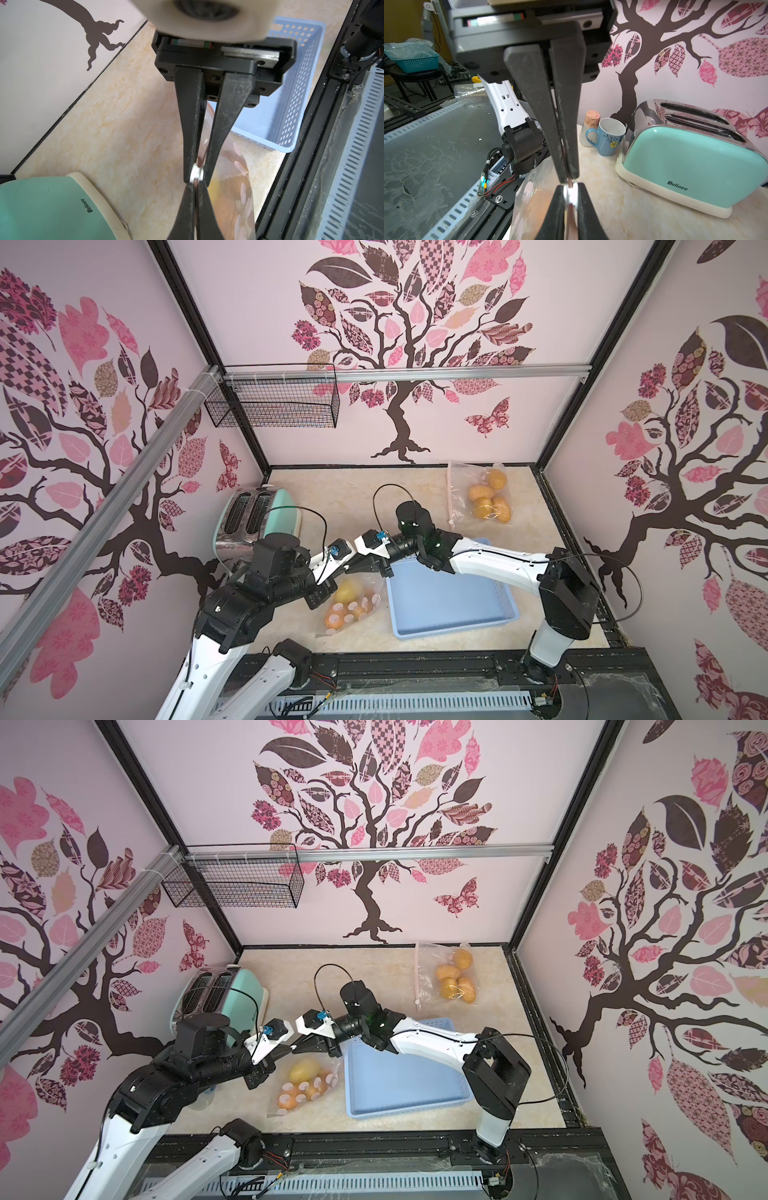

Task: Put the potatoes into a zipper bag and zip it
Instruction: Zip the zipper on the zipper food storage bag.

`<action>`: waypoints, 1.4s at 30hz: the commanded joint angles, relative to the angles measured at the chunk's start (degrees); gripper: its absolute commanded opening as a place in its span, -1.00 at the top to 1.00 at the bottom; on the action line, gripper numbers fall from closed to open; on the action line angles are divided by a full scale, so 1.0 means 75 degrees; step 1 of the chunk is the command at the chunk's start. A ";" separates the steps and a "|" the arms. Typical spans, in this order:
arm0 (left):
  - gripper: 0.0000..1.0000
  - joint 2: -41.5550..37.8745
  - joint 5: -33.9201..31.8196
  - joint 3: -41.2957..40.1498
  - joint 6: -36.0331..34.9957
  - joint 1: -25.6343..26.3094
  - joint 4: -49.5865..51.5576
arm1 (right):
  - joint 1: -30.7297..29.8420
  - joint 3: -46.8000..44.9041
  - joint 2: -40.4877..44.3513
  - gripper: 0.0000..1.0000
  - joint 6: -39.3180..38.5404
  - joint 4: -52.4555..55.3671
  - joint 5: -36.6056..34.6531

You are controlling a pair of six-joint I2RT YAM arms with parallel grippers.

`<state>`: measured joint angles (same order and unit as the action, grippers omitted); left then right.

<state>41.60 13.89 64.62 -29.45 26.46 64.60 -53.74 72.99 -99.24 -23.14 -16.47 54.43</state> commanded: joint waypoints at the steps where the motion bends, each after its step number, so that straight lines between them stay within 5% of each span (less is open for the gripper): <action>1: 1.00 -0.0020 -0.0143 0.0198 0.0043 0.0020 -0.0036 | -0.0101 0.0405 0.0181 0.84 -0.0286 0.1065 -0.0573; 19: 1.00 -0.0648 -0.1393 0.1324 -0.0120 0.0022 0.0638 | 0.0132 0.0273 0.1205 0.82 -0.2016 0.3555 -0.1491; 42: 1.00 -0.1091 -0.2731 0.1551 -0.0288 0.0033 0.0779 | 0.0968 -0.0842 0.2278 0.79 -0.1632 0.4670 -0.2473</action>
<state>35.00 0.43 72.88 -30.68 27.09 71.42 -48.97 68.93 -84.82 -37.08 11.44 41.60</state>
